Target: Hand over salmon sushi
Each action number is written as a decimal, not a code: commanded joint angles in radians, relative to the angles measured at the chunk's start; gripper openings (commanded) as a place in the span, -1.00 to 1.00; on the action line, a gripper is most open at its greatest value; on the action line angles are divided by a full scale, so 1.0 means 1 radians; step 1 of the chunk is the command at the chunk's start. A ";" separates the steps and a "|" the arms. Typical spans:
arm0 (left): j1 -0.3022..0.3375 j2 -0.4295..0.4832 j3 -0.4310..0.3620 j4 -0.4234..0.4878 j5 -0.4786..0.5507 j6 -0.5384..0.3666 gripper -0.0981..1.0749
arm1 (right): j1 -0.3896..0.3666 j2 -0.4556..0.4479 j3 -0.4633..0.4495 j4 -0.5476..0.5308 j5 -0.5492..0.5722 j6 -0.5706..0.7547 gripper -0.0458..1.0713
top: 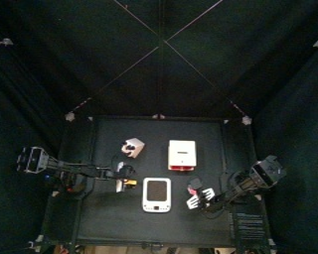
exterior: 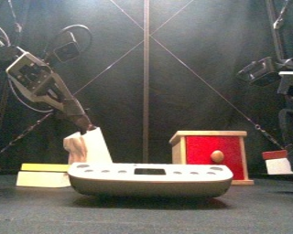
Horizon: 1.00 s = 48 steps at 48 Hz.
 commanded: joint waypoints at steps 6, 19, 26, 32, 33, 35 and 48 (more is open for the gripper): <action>-0.005 -0.002 -0.041 0.009 -0.038 0.002 0.78 | -0.002 -0.037 -0.015 -0.031 0.002 -0.012 0.20; -0.057 0.006 -0.106 0.014 -0.117 0.000 0.80 | -0.002 -0.095 -0.026 -0.166 -0.028 -0.021 0.20; -0.086 0.046 -0.158 0.015 -0.118 0.000 0.81 | -0.002 -0.133 -0.028 -0.301 -0.104 -0.021 0.20; -0.095 0.114 -0.215 0.023 -0.114 0.000 0.83 | -0.005 -0.138 -0.028 -0.426 -0.202 -0.021 0.20; -0.097 0.127 -0.224 0.026 -0.110 0.000 0.83 | -0.006 -0.138 -0.026 -0.440 -0.215 -0.021 0.20; -0.098 0.155 -0.249 0.040 -0.101 0.000 0.83 | -0.008 -0.138 -0.026 -0.472 -0.244 -0.021 0.20; -0.110 0.293 -0.430 0.040 0.021 -0.003 0.84 | -0.035 -0.133 -0.026 -0.545 -0.305 -0.021 0.20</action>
